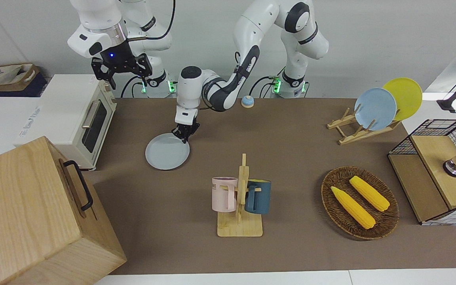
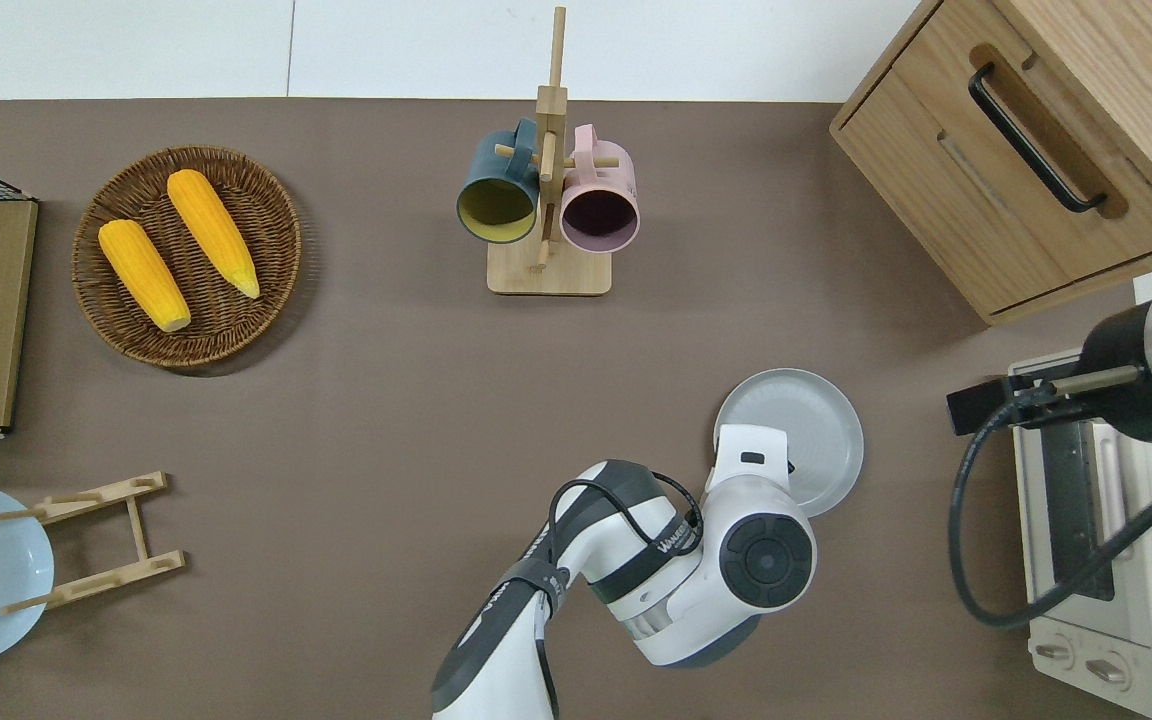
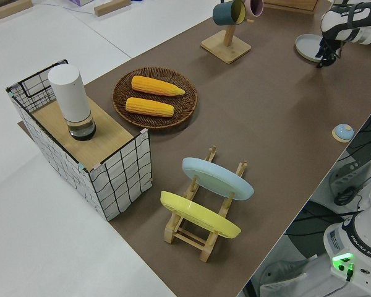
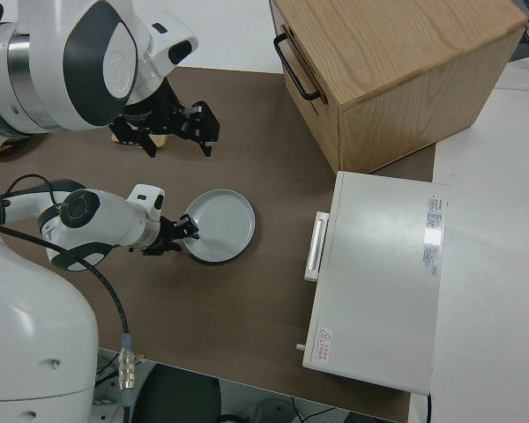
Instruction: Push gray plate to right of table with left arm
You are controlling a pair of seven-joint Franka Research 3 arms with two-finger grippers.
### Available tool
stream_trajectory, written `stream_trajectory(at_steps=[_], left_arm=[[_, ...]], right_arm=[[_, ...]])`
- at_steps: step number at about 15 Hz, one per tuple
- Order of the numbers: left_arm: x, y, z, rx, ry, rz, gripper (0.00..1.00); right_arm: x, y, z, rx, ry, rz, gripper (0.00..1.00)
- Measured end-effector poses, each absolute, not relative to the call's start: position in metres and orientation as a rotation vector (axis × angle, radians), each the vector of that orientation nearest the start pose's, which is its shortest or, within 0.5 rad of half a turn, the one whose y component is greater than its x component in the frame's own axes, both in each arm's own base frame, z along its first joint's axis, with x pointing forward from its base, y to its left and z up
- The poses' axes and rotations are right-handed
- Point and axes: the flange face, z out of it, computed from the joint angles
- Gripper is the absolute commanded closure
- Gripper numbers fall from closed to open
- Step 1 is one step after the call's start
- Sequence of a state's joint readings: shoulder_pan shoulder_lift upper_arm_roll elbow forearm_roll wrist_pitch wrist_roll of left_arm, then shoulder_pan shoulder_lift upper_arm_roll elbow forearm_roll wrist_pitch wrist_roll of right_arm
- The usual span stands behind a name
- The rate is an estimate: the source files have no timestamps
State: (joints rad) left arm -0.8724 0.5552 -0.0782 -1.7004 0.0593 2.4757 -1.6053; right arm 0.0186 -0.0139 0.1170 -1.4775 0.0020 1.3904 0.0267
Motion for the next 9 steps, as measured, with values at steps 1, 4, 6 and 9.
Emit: stream_trajectory(at_steps=[1,4,6,9], left_arm=[[0.412,-0.561,0.295,-3.178,-1.038,-0.111,0.01],[0.421,-0.558,0.308,-3.158,-1.048,-0.120,0.01],[0.427,-0.552,0.322,-3.139,-1.047,-0.127,0.01],[0.444,-0.529,0.344,-3.115,-0.946,-0.128,0.00]], right_arm=[[0.526,0.073,0.660,-3.140,-0.171,0.115,0.017],[0.526,0.073,0.660,-3.140,-0.171,0.115,0.017],[0.526,0.073,0.660,-3.140,-0.171,0.115,0.017],[0.526,0.073,0.660,-3.140,-0.171,0.115,0.017]])
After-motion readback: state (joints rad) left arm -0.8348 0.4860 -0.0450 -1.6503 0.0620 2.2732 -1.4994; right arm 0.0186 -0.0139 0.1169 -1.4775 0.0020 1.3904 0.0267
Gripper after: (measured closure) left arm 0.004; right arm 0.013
